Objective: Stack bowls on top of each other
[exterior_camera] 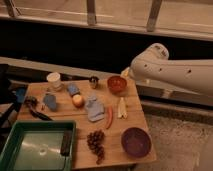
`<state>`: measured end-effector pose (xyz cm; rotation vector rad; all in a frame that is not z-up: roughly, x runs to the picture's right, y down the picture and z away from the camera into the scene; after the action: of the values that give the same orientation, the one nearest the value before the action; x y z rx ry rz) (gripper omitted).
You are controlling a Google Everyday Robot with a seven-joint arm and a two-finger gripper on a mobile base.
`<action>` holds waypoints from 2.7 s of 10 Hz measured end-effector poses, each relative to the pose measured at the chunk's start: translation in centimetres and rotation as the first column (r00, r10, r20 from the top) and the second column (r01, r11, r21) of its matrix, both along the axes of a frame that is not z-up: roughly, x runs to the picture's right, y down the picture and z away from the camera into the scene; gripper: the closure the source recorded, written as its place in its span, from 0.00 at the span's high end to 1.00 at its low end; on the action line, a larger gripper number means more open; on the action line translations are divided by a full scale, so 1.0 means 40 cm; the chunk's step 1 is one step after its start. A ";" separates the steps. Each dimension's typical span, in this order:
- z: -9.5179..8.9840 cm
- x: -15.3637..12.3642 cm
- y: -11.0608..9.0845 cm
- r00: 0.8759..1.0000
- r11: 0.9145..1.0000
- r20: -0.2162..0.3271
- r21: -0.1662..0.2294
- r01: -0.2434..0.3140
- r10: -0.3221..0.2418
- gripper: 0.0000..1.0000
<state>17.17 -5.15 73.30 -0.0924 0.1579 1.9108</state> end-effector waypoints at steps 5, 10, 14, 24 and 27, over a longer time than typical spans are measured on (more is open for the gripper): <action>0.170 -0.004 0.059 0.999 0.992 -0.008 -0.120 -0.039 0.039 0.80; 0.305 -0.047 0.091 0.994 0.973 0.037 -0.211 -0.093 0.103 0.80; 0.306 -0.047 0.090 0.993 0.972 0.039 -0.212 -0.098 0.109 0.80; 0.500 -0.001 0.099 0.930 0.913 0.157 -0.302 -0.274 0.332 0.80; 0.546 -0.043 0.087 0.918 0.904 0.190 -0.326 -0.276 0.349 0.80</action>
<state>15.46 -1.67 95.16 -0.5845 0.2722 2.1672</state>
